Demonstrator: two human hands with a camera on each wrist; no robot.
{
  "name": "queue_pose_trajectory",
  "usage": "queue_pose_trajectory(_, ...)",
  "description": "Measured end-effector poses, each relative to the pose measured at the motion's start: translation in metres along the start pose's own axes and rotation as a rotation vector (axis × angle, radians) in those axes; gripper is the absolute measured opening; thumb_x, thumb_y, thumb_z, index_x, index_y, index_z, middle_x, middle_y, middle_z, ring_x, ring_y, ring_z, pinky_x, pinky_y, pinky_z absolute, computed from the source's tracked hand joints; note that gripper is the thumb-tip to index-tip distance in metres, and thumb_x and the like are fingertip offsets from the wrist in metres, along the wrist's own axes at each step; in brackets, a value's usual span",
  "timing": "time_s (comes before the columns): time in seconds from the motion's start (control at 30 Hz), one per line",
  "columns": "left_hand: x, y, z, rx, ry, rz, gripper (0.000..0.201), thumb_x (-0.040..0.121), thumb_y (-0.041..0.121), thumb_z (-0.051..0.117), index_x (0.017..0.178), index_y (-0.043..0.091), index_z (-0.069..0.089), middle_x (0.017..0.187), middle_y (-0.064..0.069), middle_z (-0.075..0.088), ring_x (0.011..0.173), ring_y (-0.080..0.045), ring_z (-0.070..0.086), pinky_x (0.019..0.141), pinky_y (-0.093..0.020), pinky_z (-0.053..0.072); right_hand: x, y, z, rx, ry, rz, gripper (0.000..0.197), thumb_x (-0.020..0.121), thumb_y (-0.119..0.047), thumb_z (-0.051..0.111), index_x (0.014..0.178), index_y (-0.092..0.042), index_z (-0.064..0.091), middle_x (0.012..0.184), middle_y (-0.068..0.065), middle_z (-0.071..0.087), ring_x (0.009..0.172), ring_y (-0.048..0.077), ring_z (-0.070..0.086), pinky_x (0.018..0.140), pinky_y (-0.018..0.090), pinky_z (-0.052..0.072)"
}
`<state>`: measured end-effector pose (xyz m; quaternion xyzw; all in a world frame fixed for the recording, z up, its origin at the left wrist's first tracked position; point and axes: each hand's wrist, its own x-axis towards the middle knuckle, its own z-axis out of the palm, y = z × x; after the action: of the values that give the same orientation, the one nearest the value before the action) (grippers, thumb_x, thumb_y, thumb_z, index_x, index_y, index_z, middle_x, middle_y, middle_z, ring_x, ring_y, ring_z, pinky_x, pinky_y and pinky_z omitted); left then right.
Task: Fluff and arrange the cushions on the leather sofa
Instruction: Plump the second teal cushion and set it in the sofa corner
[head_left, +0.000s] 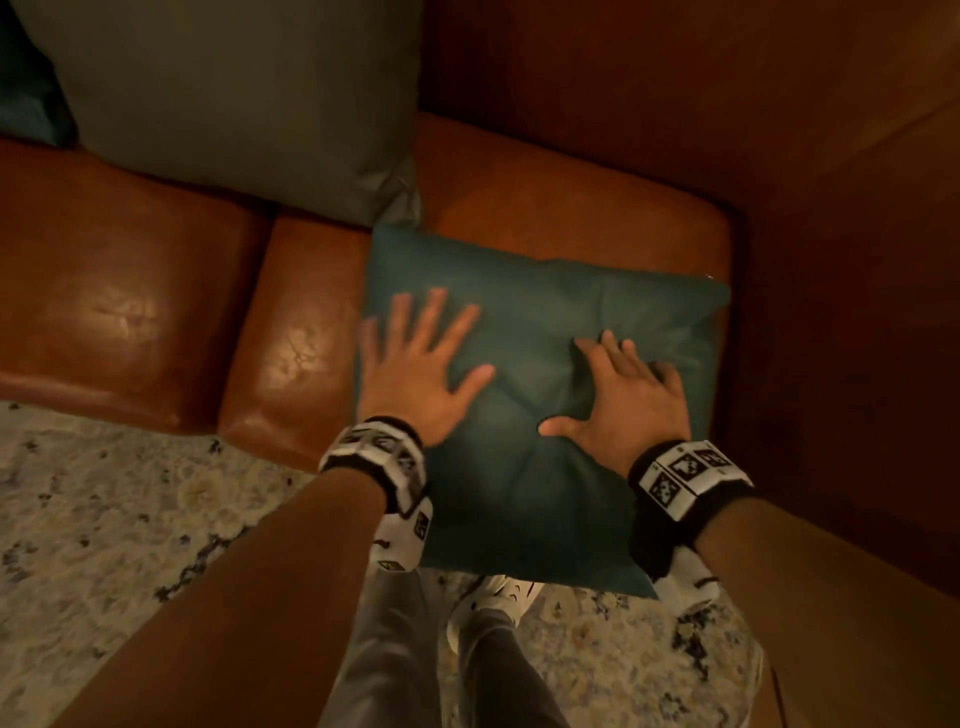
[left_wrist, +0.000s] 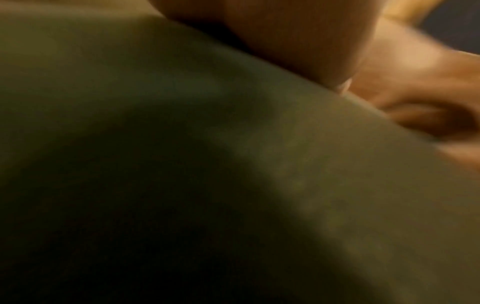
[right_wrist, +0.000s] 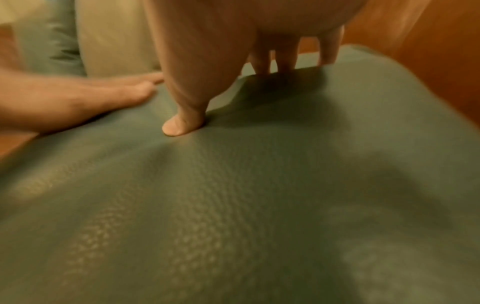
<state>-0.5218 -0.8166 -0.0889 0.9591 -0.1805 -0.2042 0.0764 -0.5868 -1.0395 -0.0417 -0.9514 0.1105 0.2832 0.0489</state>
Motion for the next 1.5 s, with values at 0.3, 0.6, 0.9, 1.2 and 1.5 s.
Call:
queue_pose_trajectory(0.3, 0.052, -0.009, -0.060, -0.139, 0.086, -0.106, 0.065, 0.095, 0.056, 0.016, 0.152, 0.023, 0.020, 0.158, -0.010, 0.022, 0.146, -0.032, 0.019, 0.117, -0.053, 0.015, 0.008, -0.001, -0.001, 0.013, -0.091, 0.011, 0.107, 0.067, -0.085, 0.055, 0.151, -0.037, 0.008, 0.166, 0.001, 0.009, 0.153, 0.022, 0.008, 0.119, 0.052, 0.013)
queue_pose_trajectory(0.6, 0.108, -0.024, -0.031, -0.108, -0.255, -0.189, 0.071, 0.091, 0.069, 0.010, 0.152, 0.035, 0.017, 0.162, -0.003, 0.012, 0.149, -0.028, 0.006, 0.120, -0.051, 0.002, -0.002, 0.010, -0.012, -0.025, 0.012, -0.097, 0.083, 0.087, -0.080, 0.013, 0.151, -0.031, 0.032, 0.159, 0.004, 0.033, 0.146, 0.025, 0.032, 0.113, 0.052, 0.027)
queue_pose_trajectory(0.9, 0.098, 0.026, -0.045, 0.127, -0.220, 0.276, 0.063, 0.093, 0.061, 0.010, 0.151, 0.038, 0.014, 0.161, 0.005, 0.018, 0.149, -0.023, 0.009, 0.117, -0.053, -0.001, 0.078, 0.001, -0.038, -0.069, -0.046, -0.089, 0.070, 0.094, -0.060, 0.007, 0.155, -0.029, 0.020, 0.165, 0.000, 0.018, 0.152, 0.021, 0.012, 0.119, 0.054, 0.007)
queue_pose_trajectory(1.2, 0.090, -0.023, -0.072, -0.017, 0.016, -0.157, 0.064, 0.095, 0.050, 0.022, 0.151, 0.018, 0.028, 0.157, -0.015, 0.025, 0.145, -0.038, 0.018, 0.116, -0.056, 0.013, 0.068, 0.055, -0.056, 0.108, 0.118, 0.152, 0.072, 0.096, -0.060, 0.014, 0.151, -0.017, 0.032, 0.162, 0.006, 0.026, 0.151, 0.025, 0.019, 0.119, 0.056, 0.016)
queue_pose_trajectory(1.5, 0.022, -0.020, -0.032, 0.034, -0.109, -0.135, 0.070, 0.087, 0.070, 0.016, 0.151, 0.043, 0.008, 0.163, 0.000, 0.007, 0.150, -0.027, 0.003, 0.119, -0.053, 0.002, 0.008, 0.086, 0.001, -0.034, 0.039, 0.067, 0.062, 0.099, -0.054, 0.009, 0.157, -0.032, 0.014, 0.165, 0.000, 0.016, 0.152, 0.020, 0.012, 0.121, 0.050, 0.011)
